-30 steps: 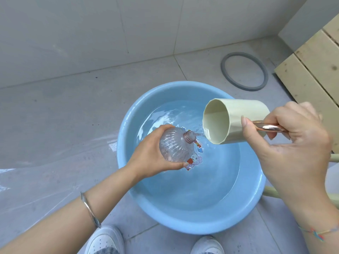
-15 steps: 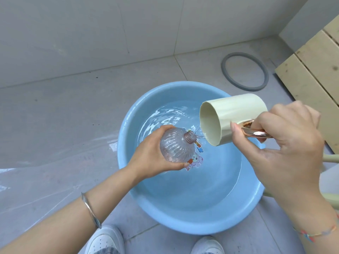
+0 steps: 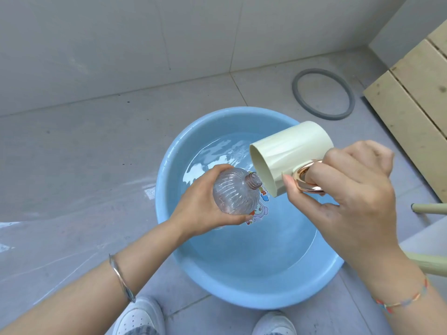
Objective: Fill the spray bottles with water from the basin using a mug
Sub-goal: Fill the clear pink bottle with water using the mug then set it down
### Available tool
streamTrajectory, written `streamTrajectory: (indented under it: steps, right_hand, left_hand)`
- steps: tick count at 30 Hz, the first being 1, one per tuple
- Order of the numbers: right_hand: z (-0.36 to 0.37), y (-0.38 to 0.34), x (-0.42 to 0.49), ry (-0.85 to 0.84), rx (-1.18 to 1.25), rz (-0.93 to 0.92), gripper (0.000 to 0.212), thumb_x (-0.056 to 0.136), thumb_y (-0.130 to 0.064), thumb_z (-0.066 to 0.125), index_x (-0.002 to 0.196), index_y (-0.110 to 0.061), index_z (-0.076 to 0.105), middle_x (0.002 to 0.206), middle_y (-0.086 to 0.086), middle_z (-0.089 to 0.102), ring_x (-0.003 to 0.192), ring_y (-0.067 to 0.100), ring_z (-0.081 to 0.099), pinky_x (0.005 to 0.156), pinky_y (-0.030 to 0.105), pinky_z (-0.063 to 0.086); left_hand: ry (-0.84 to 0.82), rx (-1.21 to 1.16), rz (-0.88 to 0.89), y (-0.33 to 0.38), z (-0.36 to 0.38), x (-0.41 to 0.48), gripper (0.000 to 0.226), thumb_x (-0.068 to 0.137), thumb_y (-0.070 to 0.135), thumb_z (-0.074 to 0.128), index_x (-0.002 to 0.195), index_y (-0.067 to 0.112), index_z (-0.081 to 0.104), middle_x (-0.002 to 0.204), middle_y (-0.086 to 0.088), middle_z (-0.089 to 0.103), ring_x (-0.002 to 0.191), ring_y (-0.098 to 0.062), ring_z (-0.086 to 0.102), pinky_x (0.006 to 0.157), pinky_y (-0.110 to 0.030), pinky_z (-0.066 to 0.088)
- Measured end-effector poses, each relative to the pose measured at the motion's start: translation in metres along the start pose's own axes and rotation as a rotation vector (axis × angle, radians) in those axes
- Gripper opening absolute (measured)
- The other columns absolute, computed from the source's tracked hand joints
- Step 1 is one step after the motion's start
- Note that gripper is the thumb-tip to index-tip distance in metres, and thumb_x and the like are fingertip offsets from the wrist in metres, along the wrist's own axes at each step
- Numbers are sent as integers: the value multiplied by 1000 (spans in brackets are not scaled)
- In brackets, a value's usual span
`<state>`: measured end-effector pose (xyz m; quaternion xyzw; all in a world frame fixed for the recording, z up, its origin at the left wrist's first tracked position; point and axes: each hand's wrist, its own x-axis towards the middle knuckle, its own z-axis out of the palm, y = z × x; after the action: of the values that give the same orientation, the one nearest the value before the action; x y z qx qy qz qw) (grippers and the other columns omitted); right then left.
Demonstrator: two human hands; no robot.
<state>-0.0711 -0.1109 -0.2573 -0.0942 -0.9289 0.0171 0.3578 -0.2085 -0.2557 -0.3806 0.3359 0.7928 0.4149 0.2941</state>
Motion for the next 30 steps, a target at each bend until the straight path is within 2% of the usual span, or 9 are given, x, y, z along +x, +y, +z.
streamTrajectory:
  steps: [3,6,9,13,17,19,22,26,30]
  right_hand:
    - [2,2,-3,18,35,73,36,86,-19,67,56,-9,49,59,-3,36,69,15,28,83,21,24]
    - [1,12,-8,45,102,324,37,84,-23,67,58,-10,45,57,-2,36,67,18,31,69,30,28]
    - [5,31,-18,43,248,610,38,83,-25,67,59,-9,43,59,-2,46,65,25,40,62,26,31]
    - [23,45,-42,-65,313,790,36,79,-29,66,58,-9,44,59,4,49,64,24,46,58,26,34]
    - [38,46,-64,-197,219,704,38,77,-27,63,54,-17,34,55,-1,42,65,24,41,63,35,33]
    - [41,49,-71,-238,161,634,40,77,-25,63,55,-24,30,55,-6,39,64,23,40,66,34,29]
    - [46,53,-79,-298,98,553,38,76,-24,65,57,-23,32,55,-6,36,62,23,39,66,29,21]
    - [53,54,-86,-346,65,482,36,75,-22,67,60,-23,34,56,-6,34,60,23,38,65,30,20]
    - [61,51,-91,-379,78,453,35,75,-23,67,59,-22,36,56,-6,36,60,22,38,66,27,18]
  left_hand:
    - [2,-12,3,0,-1,-1,95,45,65,86,128,46,44,122,26,58,114,0,55,99,-35,47]
    - [11,-44,-4,1,-2,-2,93,47,60,89,128,44,45,120,26,58,113,3,55,100,-31,46]
    - [30,-75,-19,0,-3,-3,92,44,64,86,124,48,45,119,30,58,113,5,54,99,-24,45]
    - [45,-127,-22,1,-5,-3,86,49,50,94,121,47,46,115,31,60,110,9,55,93,-9,40]
    - [62,-148,-11,2,-5,-3,85,50,45,95,123,42,49,115,29,60,110,10,55,91,-4,38]
    - [59,-156,-13,3,-5,-3,86,50,46,94,124,41,49,115,30,60,110,12,54,90,-2,37]
    - [56,-151,-11,2,-3,-3,89,49,47,94,126,40,49,117,28,60,112,9,55,93,-6,39]
    - [64,-142,-14,0,-4,-3,90,48,48,94,126,42,49,118,30,59,113,10,54,96,-7,38]
    - [71,-140,-17,0,-4,-3,90,48,51,93,126,40,48,117,32,58,112,12,52,92,-3,36]
